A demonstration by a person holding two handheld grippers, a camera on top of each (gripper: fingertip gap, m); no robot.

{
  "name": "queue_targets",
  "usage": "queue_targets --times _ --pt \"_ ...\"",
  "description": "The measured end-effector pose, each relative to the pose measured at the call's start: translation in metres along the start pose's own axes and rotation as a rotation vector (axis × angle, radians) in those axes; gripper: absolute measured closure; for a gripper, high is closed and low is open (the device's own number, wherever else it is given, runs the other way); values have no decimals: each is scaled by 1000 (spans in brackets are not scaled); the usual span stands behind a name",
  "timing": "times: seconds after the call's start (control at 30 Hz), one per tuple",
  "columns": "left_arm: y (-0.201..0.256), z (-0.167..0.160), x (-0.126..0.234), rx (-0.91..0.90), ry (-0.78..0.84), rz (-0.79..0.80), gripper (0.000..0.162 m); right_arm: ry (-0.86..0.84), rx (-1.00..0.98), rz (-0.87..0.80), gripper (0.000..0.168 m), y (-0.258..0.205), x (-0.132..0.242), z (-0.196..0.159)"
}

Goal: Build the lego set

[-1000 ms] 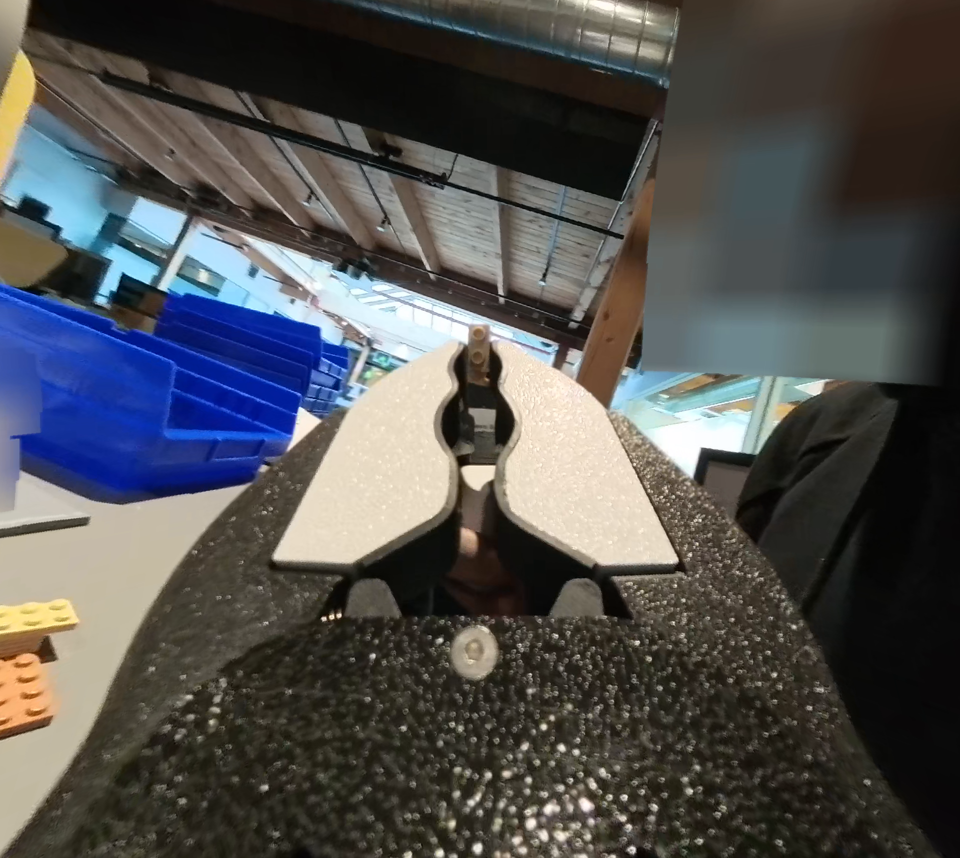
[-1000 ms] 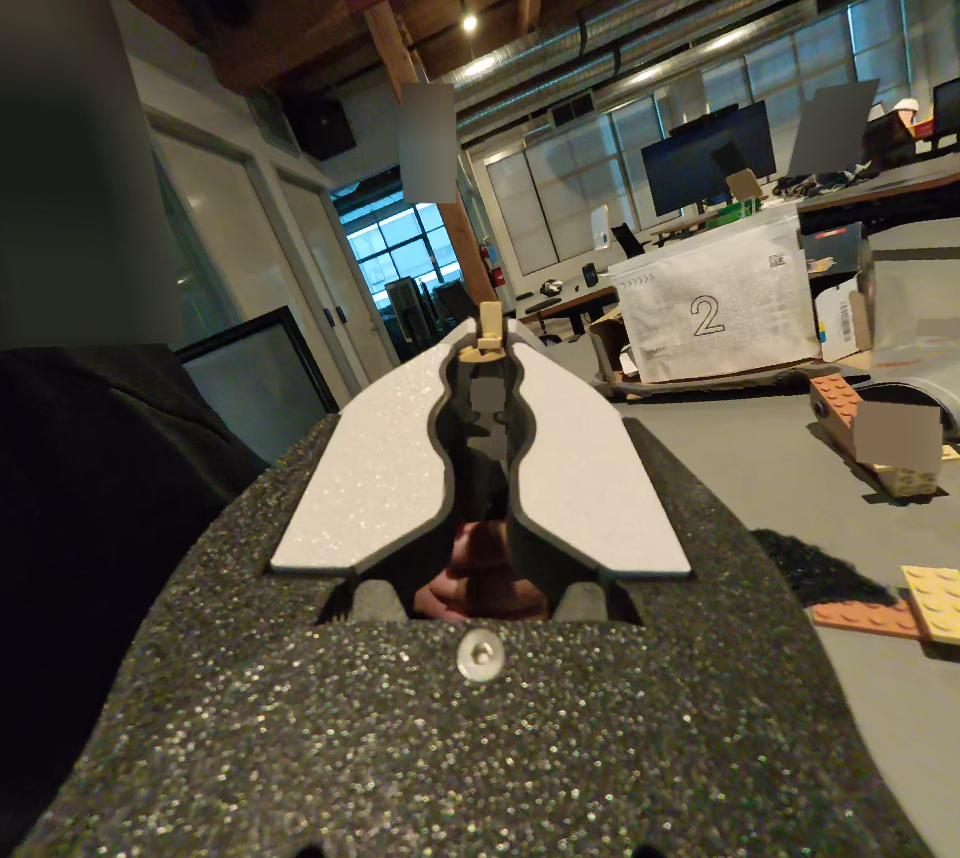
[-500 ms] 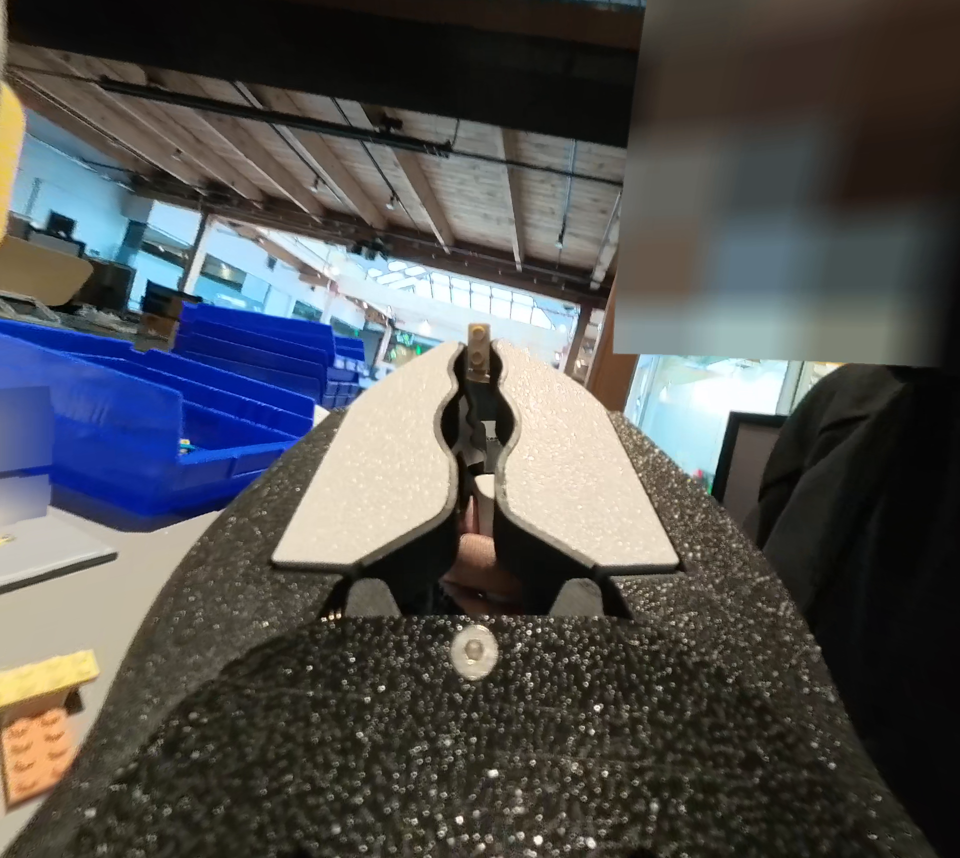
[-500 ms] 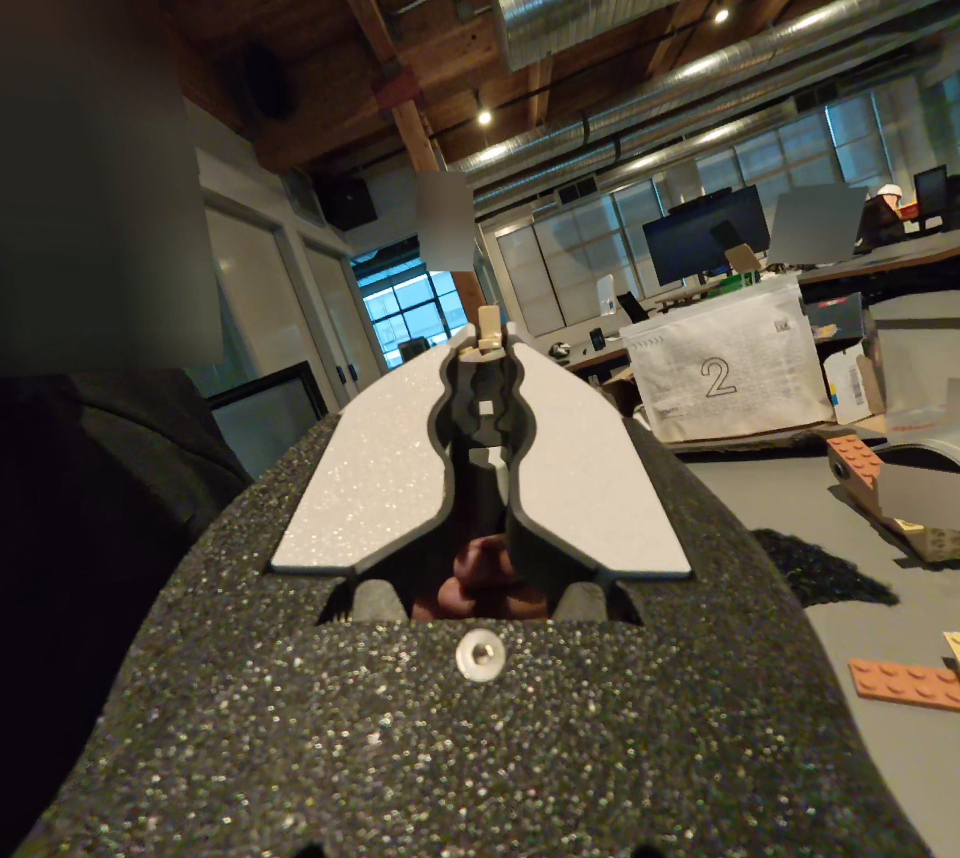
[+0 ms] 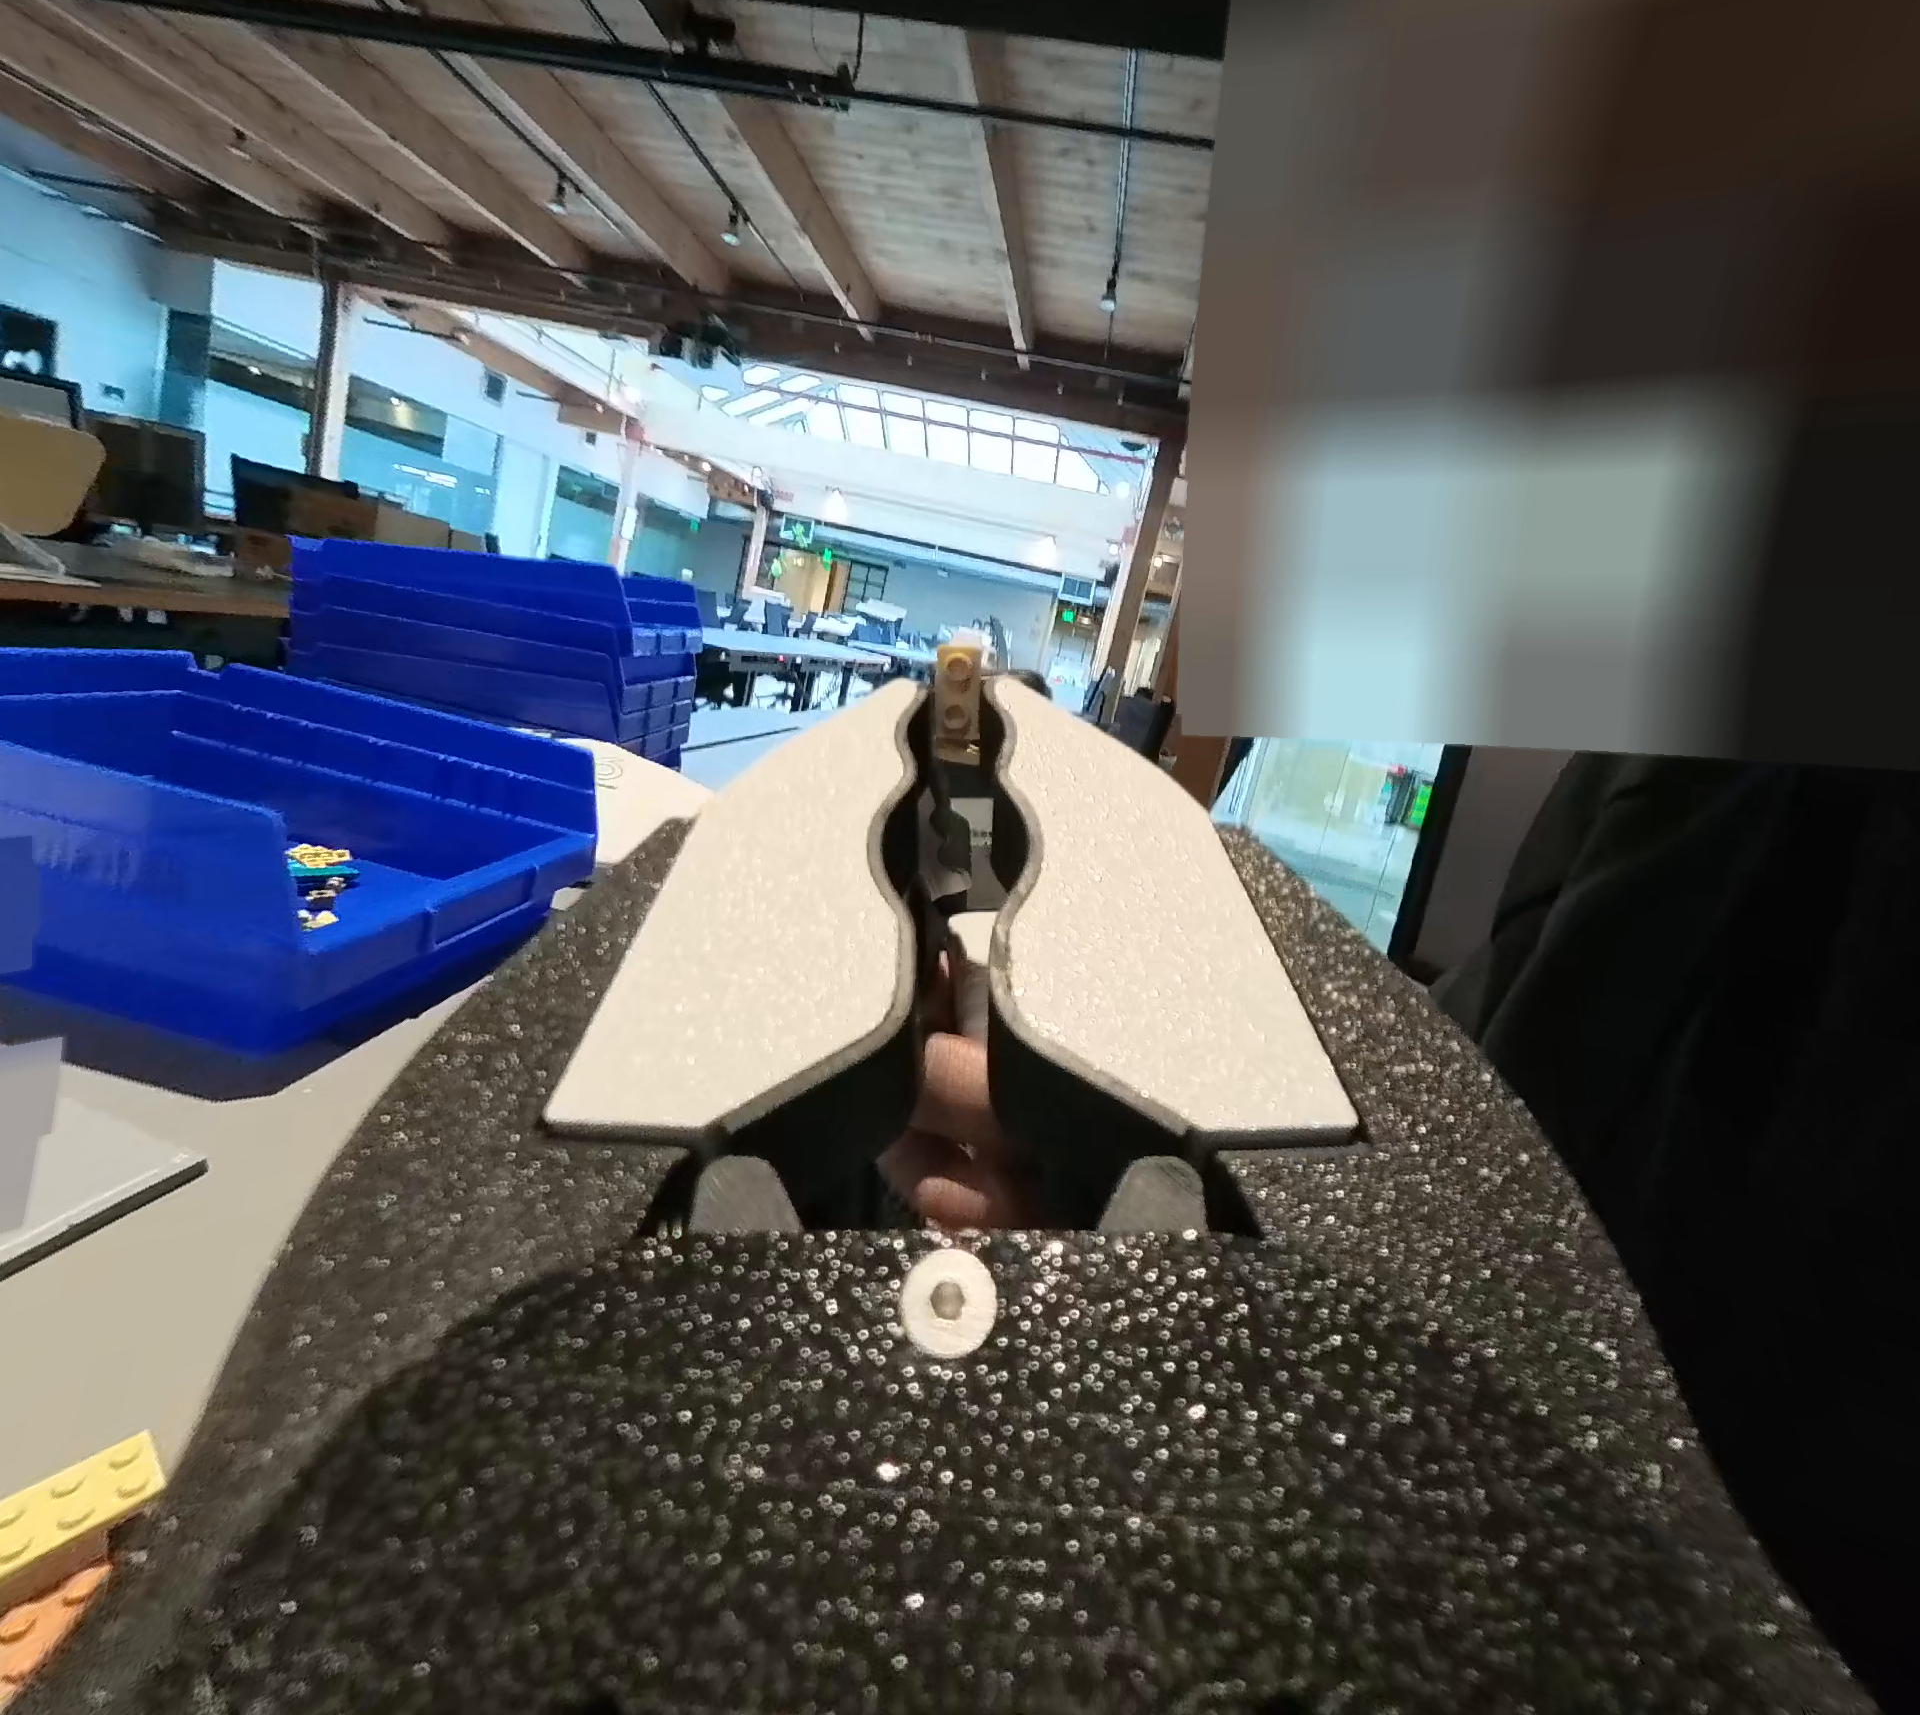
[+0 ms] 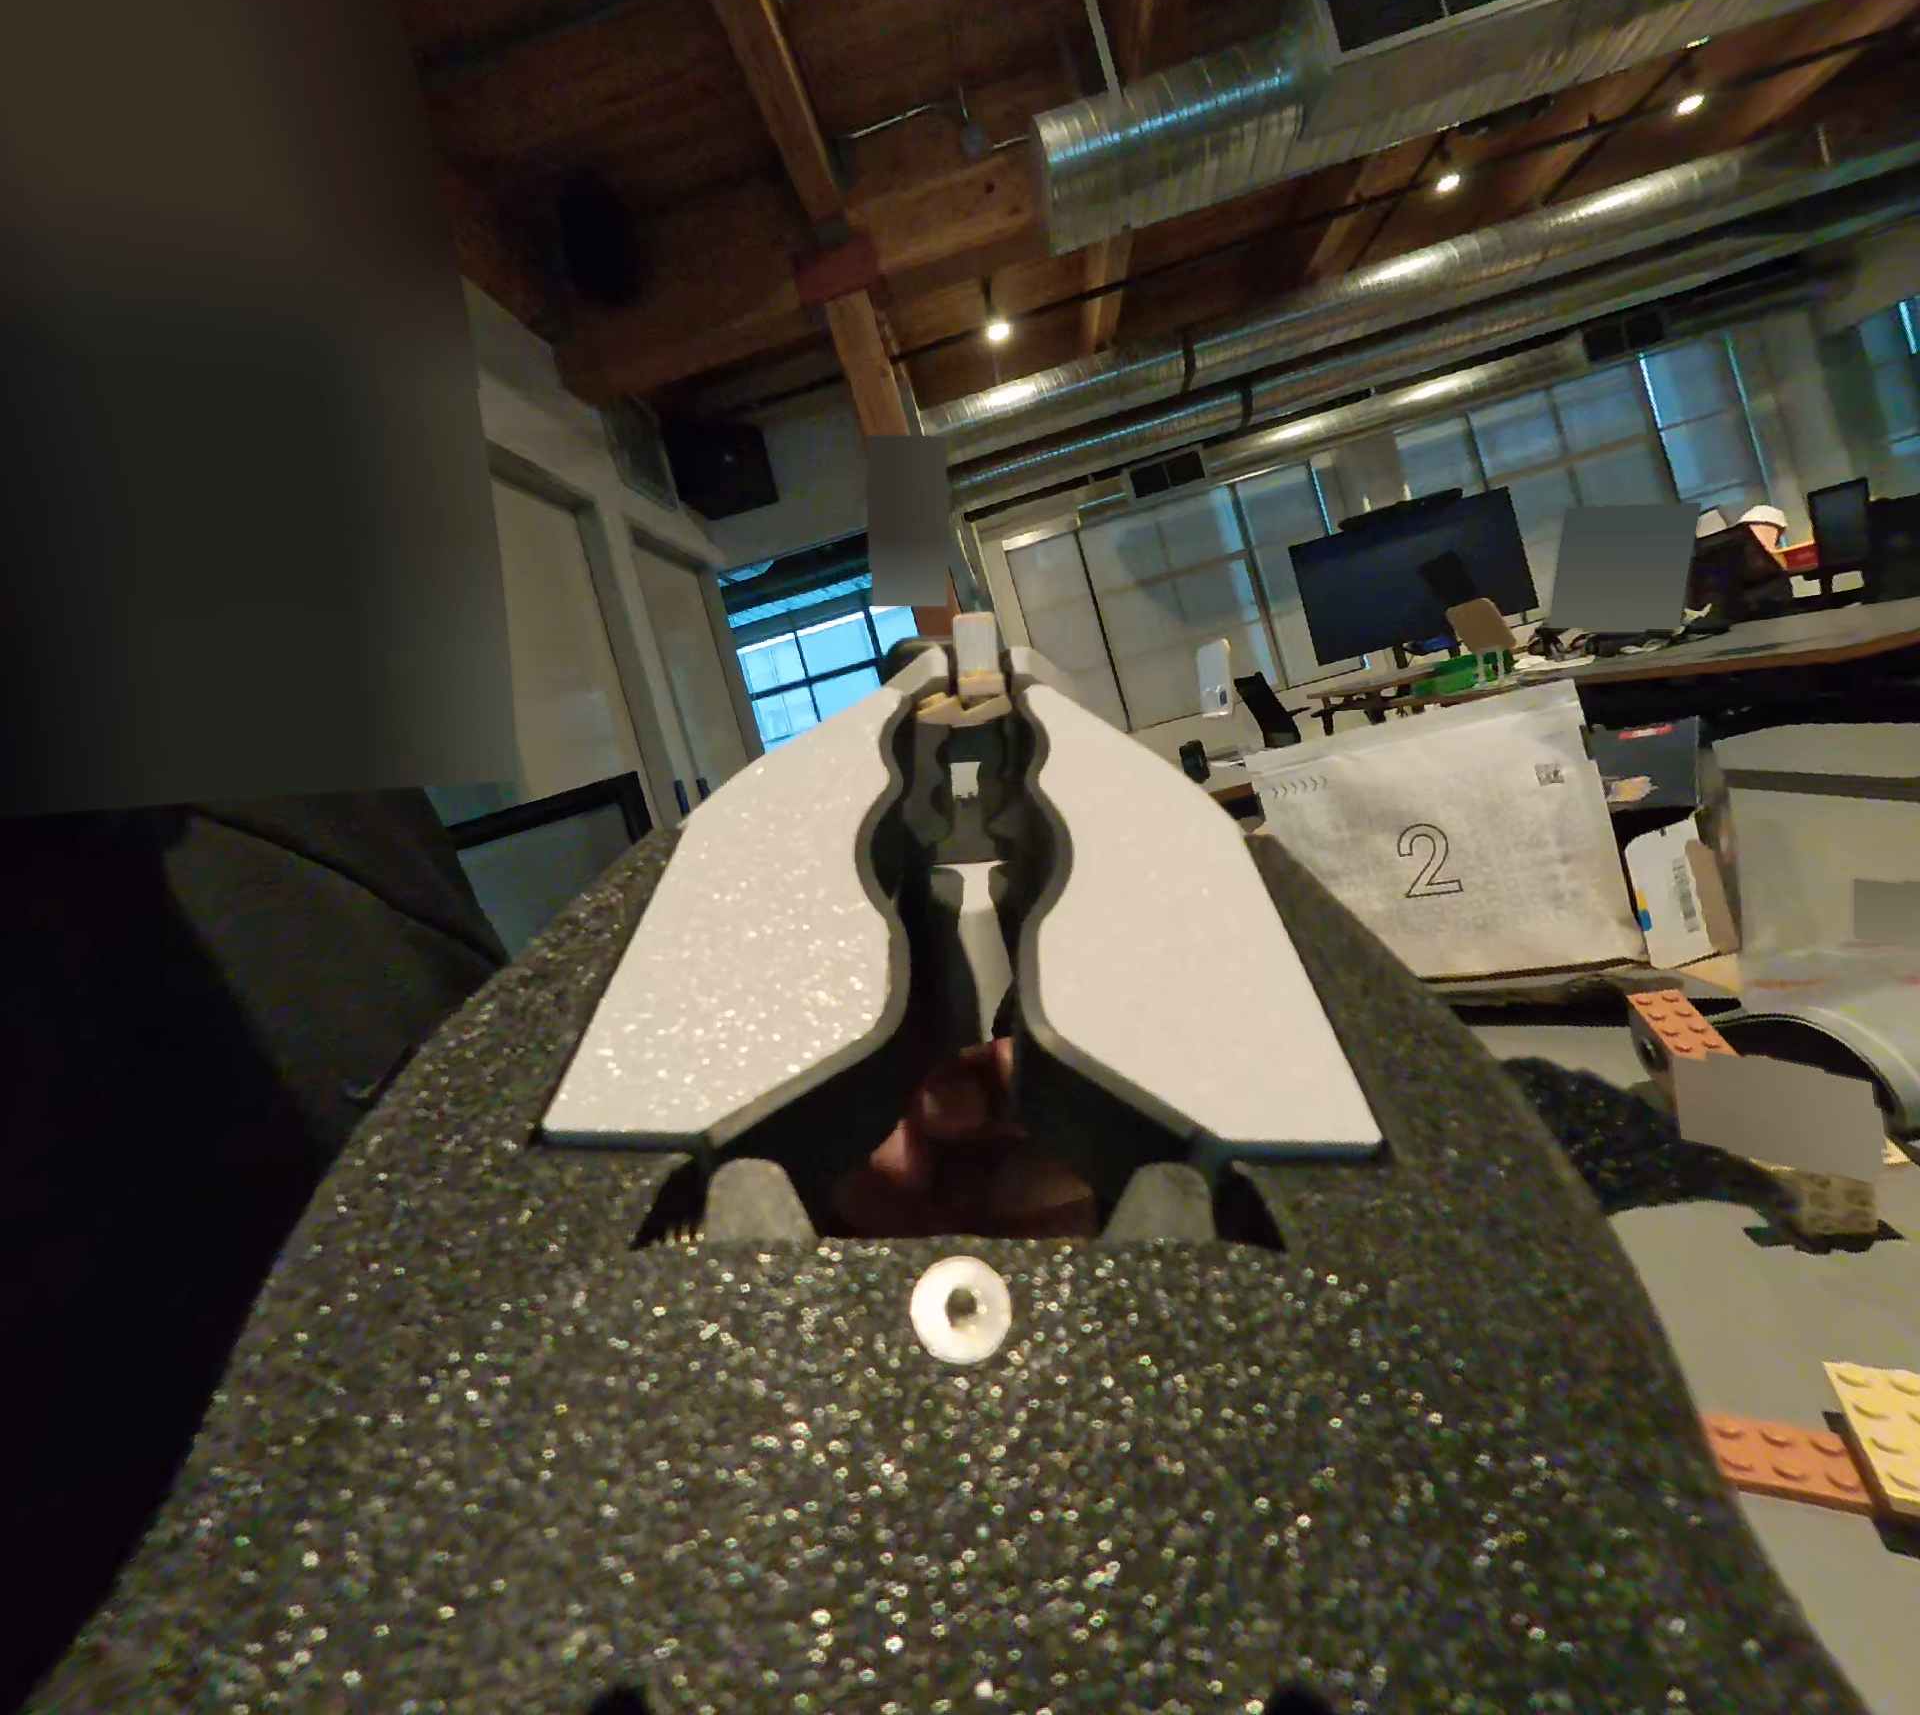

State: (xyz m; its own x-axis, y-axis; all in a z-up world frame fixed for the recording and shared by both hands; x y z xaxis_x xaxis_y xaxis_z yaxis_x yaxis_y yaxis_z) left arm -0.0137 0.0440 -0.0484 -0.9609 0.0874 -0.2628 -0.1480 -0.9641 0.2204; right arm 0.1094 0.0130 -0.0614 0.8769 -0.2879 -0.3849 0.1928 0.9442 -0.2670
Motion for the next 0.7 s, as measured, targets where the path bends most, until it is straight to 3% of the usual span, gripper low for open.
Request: queue_targets --times 0.7 --pt "4 11 -8 -40 -103 -8 155 36 14 20 152 -3 3 6"
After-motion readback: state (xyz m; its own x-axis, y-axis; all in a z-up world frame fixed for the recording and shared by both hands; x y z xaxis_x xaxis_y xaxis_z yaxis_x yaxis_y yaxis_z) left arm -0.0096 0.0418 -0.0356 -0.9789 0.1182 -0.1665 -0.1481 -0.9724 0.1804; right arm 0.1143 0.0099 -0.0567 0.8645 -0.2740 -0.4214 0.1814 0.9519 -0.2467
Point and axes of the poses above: each gripper's, where its closed fingertips meet, x back along the fingers, z out of its top, y = z × x across the jaws, the point moved 8 cm from there along x, back along the fingers, and after that the axes turned 10 degrees about -y, right-handed, at the moved point
